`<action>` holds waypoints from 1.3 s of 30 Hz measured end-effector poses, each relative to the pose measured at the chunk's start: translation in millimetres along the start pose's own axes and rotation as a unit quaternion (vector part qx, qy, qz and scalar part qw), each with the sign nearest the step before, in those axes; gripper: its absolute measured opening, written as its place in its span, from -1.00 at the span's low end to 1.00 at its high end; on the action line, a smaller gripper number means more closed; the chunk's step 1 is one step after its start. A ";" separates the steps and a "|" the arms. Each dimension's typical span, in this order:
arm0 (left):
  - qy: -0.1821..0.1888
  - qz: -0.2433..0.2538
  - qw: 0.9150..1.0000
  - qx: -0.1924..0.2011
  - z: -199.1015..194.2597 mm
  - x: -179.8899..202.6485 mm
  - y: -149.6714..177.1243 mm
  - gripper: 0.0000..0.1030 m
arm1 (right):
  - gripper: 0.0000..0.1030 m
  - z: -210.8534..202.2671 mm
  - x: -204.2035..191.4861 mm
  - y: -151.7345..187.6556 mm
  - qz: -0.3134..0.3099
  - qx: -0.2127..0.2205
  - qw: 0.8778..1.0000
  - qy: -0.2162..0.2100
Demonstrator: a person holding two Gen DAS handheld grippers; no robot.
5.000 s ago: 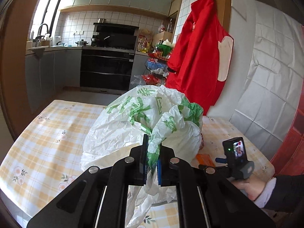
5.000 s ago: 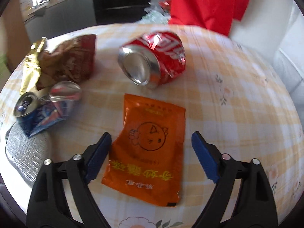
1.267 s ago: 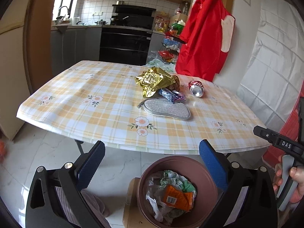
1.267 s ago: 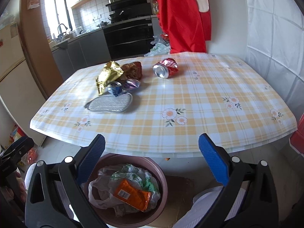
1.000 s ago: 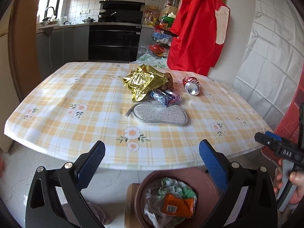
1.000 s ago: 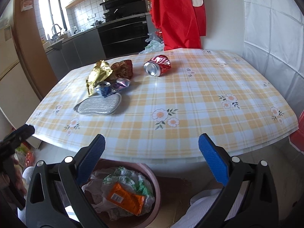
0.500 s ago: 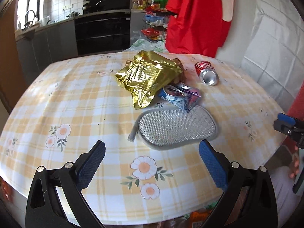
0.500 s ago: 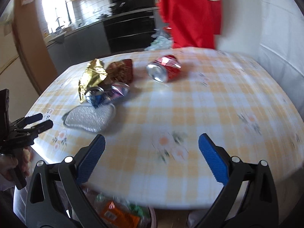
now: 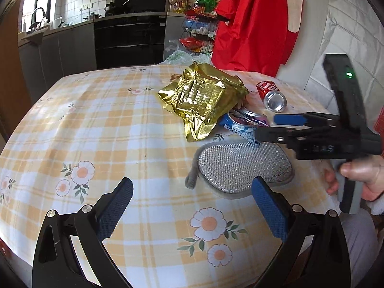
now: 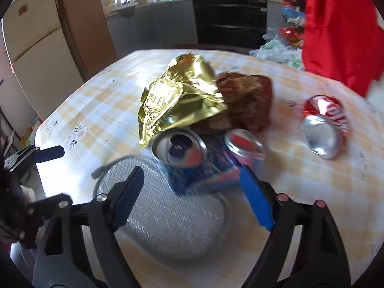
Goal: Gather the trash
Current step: 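Grasp the crushed blue cans with the right tool, then grasp the grey mesh pad with the left tool while the right tool holds the cans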
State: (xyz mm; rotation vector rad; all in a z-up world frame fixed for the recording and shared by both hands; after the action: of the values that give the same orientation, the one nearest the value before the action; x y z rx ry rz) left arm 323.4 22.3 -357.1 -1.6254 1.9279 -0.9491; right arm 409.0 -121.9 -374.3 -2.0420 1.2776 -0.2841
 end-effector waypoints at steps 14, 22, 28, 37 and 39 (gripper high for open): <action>0.020 0.071 0.997 0.010 6.3 21.0 -3.2 0.88 | 0.03 7.5 0.3 -4.1 0.005 -0.008 1.000 0.005; 0.025 0.203 0.979 0.008 17.7 68.1 7.4 0.88 | 0.03 -49.1 26.1 6.8 0.054 0.045 0.997 0.013; -0.009 0.329 0.944 -0.002 43.8 88.9 16.0 0.69 | 0.03 -77.1 50.0 26.5 0.102 0.059 0.993 0.015; 0.008 0.376 0.927 -0.006 62.2 98.0 8.4 -0.36 | 0.03 -102.0 64.6 34.1 0.123 0.078 0.989 0.020; 0.016 0.361 0.933 0.006 55.8 100.6 3.9 -0.49 | 0.03 -109.9 65.4 35.7 0.122 0.084 0.989 0.024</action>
State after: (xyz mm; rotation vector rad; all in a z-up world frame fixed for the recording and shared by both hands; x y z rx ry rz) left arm 339.6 -87.6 -387.6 -0.7612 2.2674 -0.6665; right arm 359.0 -236.2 -328.9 -1.7261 1.4655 -0.3171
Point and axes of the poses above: each gripper's, at about its wrist camera, not at the fingertips, and z roughly the way its jaws point, x to its right, y to its underside, the point moved 10 cm from there along z, roughly the way its jaws point, and after that the axes turned 4 degrees about -y, right-handed, at the moved point
